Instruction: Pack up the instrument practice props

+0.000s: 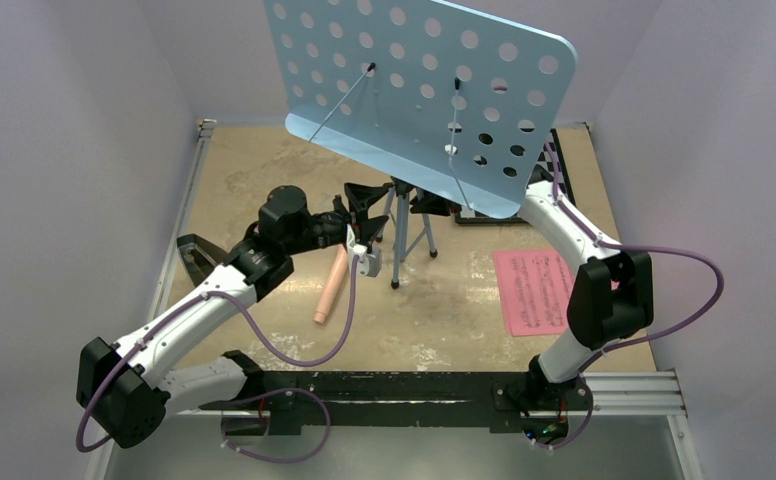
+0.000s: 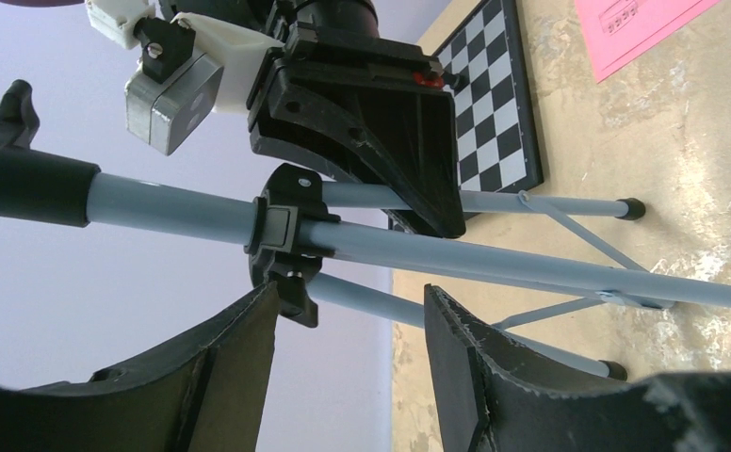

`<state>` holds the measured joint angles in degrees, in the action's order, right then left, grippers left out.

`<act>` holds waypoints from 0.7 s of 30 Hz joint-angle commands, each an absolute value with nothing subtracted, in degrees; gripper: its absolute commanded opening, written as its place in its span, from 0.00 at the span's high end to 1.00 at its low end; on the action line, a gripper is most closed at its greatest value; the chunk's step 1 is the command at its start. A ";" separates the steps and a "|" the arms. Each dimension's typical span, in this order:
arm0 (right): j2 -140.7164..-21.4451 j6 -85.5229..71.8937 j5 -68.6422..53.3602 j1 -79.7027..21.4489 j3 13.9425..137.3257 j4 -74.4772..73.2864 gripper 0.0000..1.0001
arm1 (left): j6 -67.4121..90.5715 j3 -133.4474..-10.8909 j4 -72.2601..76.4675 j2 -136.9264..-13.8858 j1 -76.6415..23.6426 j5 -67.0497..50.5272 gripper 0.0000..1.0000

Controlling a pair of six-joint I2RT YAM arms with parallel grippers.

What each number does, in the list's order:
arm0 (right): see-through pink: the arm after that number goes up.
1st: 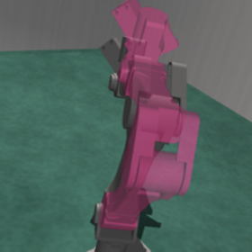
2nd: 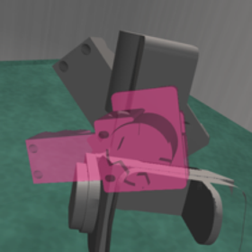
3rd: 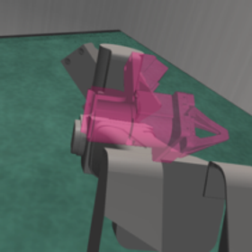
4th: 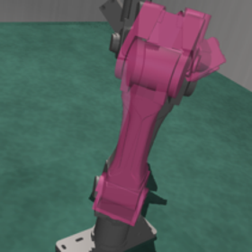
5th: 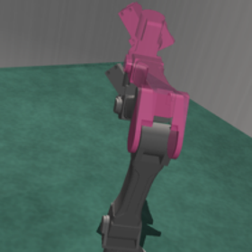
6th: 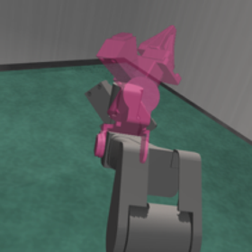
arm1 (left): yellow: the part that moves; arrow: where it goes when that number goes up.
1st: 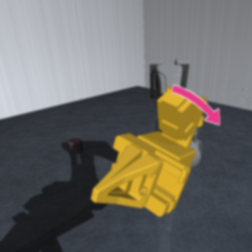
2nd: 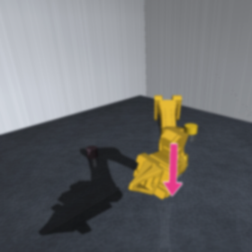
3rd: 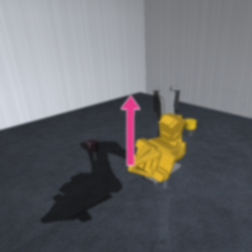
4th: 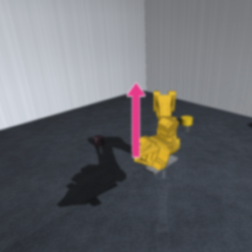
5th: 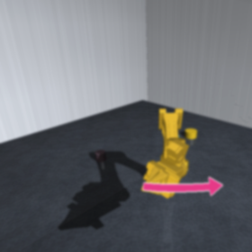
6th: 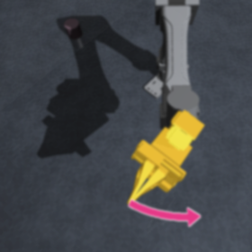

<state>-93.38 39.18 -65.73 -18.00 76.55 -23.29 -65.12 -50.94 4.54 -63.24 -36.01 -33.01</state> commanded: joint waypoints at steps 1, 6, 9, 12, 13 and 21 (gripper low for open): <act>-95.73 38.24 -60.56 -18.26 75.59 -27.10 1.00 | -65.83 -52.92 5.24 -63.99 -35.73 -36.76 0.37; -95.71 38.06 -60.38 -18.23 75.41 -26.81 1.00 | -66.60 -52.89 6.59 -64.47 -35.60 -36.67 0.37; -95.71 38.06 -60.38 -18.28 75.41 -26.81 1.00 | -65.83 -52.44 8.76 -64.58 -35.66 -35.54 0.36; -95.70 38.06 -60.38 -18.28 75.41 -26.81 1.00 | -64.07 -51.70 12.48 -64.73 -35.63 -33.18 0.36; -95.70 38.06 -60.37 -18.28 75.41 -26.81 1.00 | -63.47 -51.89 12.90 -64.90 -35.72 -32.33 0.35; -95.71 38.01 -60.29 -18.29 75.50 -26.81 1.00 | -62.31 -52.13 11.88 -65.37 -35.72 -29.58 0.35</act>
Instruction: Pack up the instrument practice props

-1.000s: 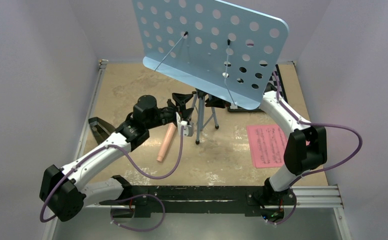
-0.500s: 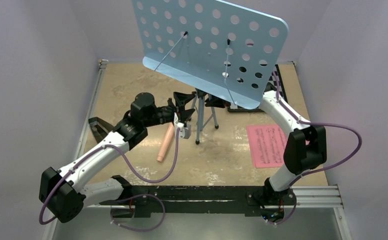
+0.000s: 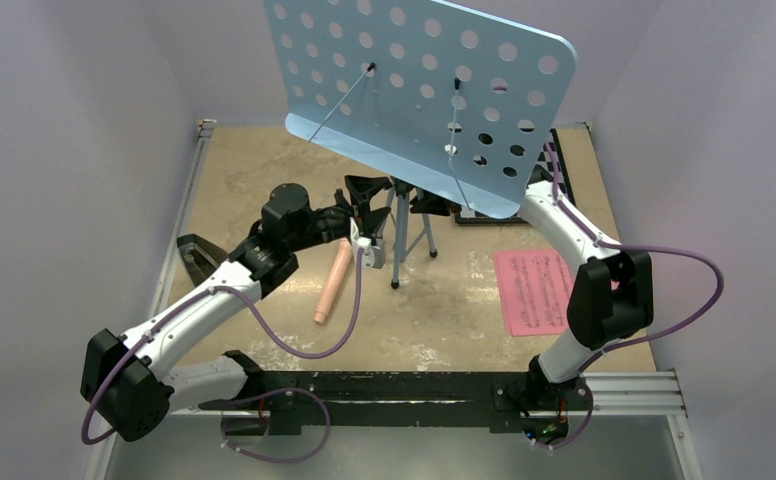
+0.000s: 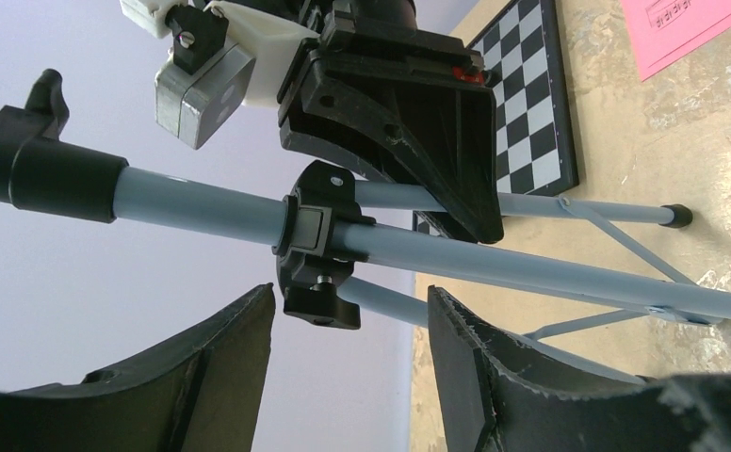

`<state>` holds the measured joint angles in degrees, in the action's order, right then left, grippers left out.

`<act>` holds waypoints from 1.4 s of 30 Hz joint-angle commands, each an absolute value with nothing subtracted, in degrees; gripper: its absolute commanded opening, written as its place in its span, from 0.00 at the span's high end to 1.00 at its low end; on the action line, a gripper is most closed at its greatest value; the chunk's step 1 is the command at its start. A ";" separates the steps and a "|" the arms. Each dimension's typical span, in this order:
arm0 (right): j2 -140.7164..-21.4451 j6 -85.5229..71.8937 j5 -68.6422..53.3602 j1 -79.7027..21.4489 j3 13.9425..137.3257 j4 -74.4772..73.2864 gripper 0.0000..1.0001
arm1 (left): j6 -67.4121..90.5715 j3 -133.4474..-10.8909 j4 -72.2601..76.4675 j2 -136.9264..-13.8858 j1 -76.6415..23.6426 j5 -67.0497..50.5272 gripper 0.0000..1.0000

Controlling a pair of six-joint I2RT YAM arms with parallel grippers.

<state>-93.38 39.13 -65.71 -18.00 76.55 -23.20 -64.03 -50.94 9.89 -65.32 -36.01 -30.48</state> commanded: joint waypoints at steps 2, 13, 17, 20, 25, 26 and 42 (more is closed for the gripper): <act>-95.58 37.89 -60.29 -18.29 75.50 -26.94 1.00 | -60.05 -52.13 11.73 -64.97 -35.78 -27.77 0.34; -95.71 36.95 -59.94 -18.36 75.45 -26.41 1.00 | -37.62 -48.95 -8.67 -54.13 -36.09 -26.00 0.33; -96.04 36.57 -59.86 -18.36 75.84 -26.78 1.00 | -34.25 -48.15 -5.76 -58.33 -36.28 -29.78 0.39; -96.15 36.10 -59.76 -18.30 76.01 -26.95 1.00 | -30.10 -44.59 8.40 -61.62 -37.59 -27.22 0.37; -95.72 35.48 -59.79 -18.30 76.02 -27.42 1.00 | -20.43 -46.53 16.10 -68.54 -39.57 -19.70 0.37; -95.71 35.12 -59.77 -18.36 76.01 -27.42 1.00 | -19.32 -46.41 17.27 -69.08 -39.98 -19.17 0.36; -94.61 33.39 -59.91 -18.36 75.50 -28.04 0.95 | -12.88 -47.76 21.65 -73.76 -40.78 -24.40 0.75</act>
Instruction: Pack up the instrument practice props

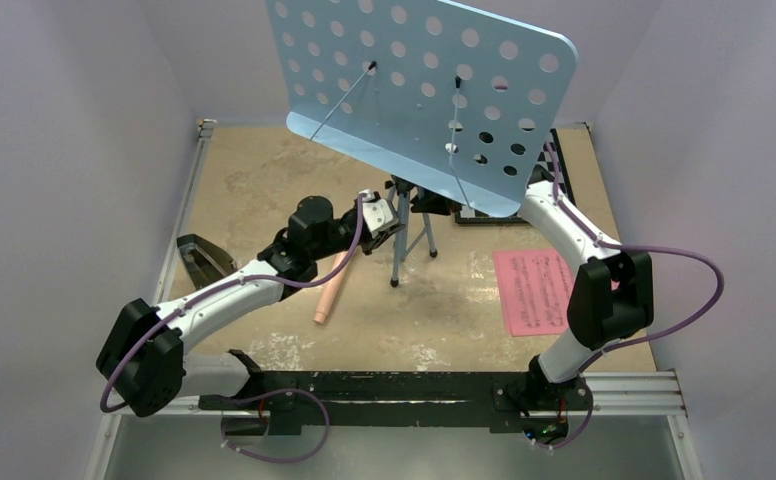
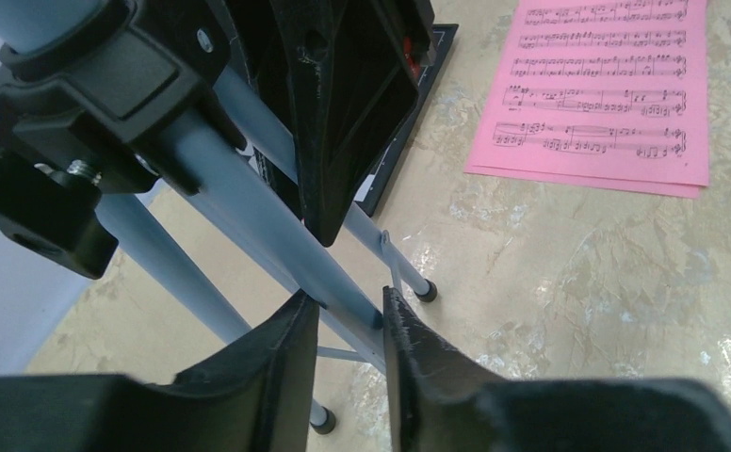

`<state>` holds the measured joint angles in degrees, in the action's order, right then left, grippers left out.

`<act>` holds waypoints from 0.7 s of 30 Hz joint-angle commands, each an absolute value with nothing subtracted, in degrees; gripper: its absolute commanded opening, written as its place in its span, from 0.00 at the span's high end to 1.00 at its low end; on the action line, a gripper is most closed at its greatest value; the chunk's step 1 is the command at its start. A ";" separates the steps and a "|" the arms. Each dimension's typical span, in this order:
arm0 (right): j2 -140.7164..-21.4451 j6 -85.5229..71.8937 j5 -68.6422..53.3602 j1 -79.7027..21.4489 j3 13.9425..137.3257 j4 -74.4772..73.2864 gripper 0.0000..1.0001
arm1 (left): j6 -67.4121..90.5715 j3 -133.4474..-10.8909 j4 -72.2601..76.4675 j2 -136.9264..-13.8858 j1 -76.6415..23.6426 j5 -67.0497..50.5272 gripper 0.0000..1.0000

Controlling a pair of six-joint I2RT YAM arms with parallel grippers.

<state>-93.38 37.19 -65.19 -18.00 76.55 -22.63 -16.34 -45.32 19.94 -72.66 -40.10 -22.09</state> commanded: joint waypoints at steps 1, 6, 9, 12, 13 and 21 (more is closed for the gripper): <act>-94.12 32.88 -60.08 -18.35 75.54 -28.44 0.87 | -12.21 -48.05 20.83 -73.87 -40.78 -23.93 0.80; -87.94 23.21 -60.17 -17.45 73.81 -25.75 0.12 | -10.62 -48.29 18.19 -73.61 -40.79 -22.28 0.98; -82.21 10.51 -61.37 -15.78 70.56 -15.20 0.01 | -11.12 -48.78 16.36 -73.40 -40.69 -21.53 1.00; -79.78 -0.25 -62.55 -14.95 69.56 -4.62 0.01 | -11.61 -49.11 15.26 -73.43 -40.69 -21.59 1.00; -79.51 -4.27 -62.84 -14.87 69.45 -1.25 0.01 | -11.58 -49.26 14.88 -73.39 -40.69 -21.70 1.00; -82.75 -19.66 -63.80 -15.16 72.27 15.94 0.06 | -12.52 -51.22 12.33 -73.44 -40.63 -21.71 1.00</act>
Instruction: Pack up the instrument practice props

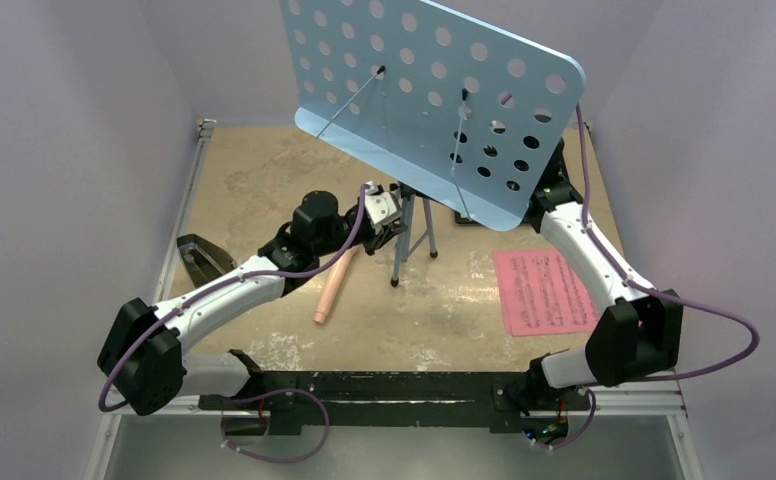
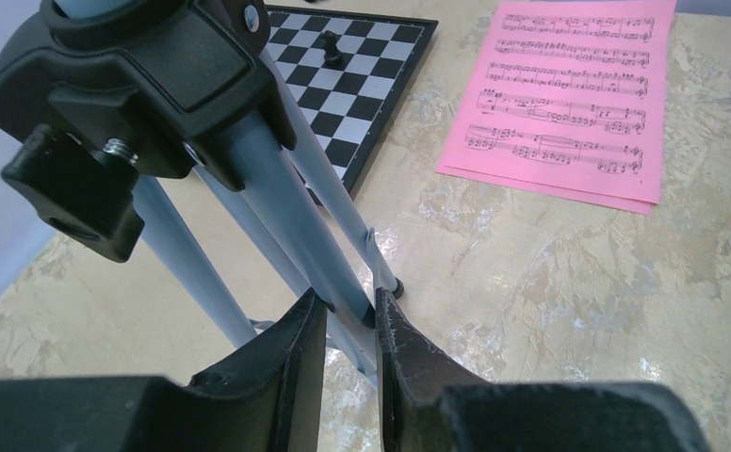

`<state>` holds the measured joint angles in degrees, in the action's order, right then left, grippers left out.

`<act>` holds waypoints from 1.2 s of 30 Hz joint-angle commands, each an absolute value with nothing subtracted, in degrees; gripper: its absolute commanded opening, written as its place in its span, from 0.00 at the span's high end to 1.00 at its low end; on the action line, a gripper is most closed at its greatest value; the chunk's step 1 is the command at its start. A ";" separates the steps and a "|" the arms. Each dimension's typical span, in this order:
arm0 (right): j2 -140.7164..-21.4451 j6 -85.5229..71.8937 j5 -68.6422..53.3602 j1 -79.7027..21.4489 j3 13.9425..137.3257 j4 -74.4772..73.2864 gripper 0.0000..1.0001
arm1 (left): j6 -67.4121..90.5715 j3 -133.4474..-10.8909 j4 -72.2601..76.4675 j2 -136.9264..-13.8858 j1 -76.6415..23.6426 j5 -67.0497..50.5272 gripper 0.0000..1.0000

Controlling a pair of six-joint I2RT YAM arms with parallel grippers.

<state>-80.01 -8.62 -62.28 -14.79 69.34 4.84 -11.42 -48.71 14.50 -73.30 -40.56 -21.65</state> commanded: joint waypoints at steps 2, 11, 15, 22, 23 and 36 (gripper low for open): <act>-84.50 -23.51 -64.93 -15.42 73.16 19.45 0.11 | -12.65 -51.10 12.38 -73.24 -40.68 -21.96 1.00; -89.20 -31.88 -66.97 -18.35 76.54 27.27 0.31 | -14.57 -50.88 11.08 -72.00 -40.48 -21.94 1.00; -91.14 -37.51 -67.03 -19.92 78.49 32.04 0.40 | -15.05 -50.92 9.89 -71.39 -40.47 -22.38 1.00; -92.46 -39.36 -63.79 -21.01 80.54 30.47 1.00 | -15.89 -52.23 7.47 -70.68 -40.35 -23.82 1.00; -92.71 -40.09 -62.93 -21.01 80.98 30.11 1.00 | -16.41 -52.98 6.31 -70.36 -40.30 -24.50 1.00; -98.00 -51.69 -54.71 -20.96 91.52 22.20 1.00 | -25.79 -61.23 -9.46 -62.78 -39.79 -33.79 1.00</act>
<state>-99.74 -41.95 -63.35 -20.73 84.51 23.33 -16.34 -57.21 -9.39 -65.91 -37.98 -23.05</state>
